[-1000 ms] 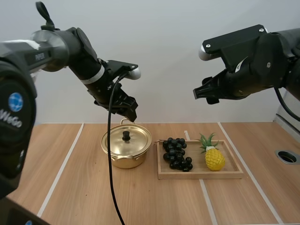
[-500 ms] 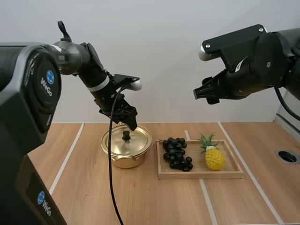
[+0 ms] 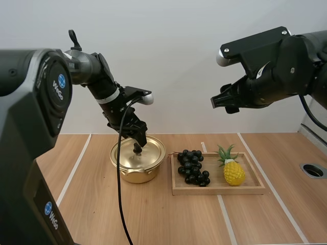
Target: Open the pot, put the pineapple inside, and close it
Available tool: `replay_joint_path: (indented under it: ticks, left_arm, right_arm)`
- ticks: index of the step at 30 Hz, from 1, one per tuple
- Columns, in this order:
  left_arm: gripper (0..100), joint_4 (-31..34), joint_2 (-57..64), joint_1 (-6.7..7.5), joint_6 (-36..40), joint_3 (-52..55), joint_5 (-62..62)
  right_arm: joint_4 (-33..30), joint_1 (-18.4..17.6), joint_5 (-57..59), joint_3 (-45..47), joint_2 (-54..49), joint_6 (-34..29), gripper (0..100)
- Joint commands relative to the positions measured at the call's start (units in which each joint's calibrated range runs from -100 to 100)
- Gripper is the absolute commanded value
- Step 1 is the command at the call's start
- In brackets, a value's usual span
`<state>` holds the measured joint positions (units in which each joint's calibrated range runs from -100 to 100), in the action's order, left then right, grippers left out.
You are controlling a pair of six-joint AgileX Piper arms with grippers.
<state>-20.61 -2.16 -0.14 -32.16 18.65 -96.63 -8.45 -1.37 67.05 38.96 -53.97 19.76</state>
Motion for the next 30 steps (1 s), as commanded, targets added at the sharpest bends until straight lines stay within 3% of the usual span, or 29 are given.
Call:
replay_joint_path:
  ticks: [1, 30]
  left_arm:
    - [100, -0.09, -0.96, 0.18, -0.76, -0.63, 2.71]
    - [100, -0.43, -6.27, 0.18, -1.94, -0.63, 5.32]
  right_arm:
    - [-0.40, 0.19, 0.40, -0.66, -0.24, 0.35, 100]
    - [-0.41, 0.19, 1.55, -0.66, 1.97, 1.45, 100]
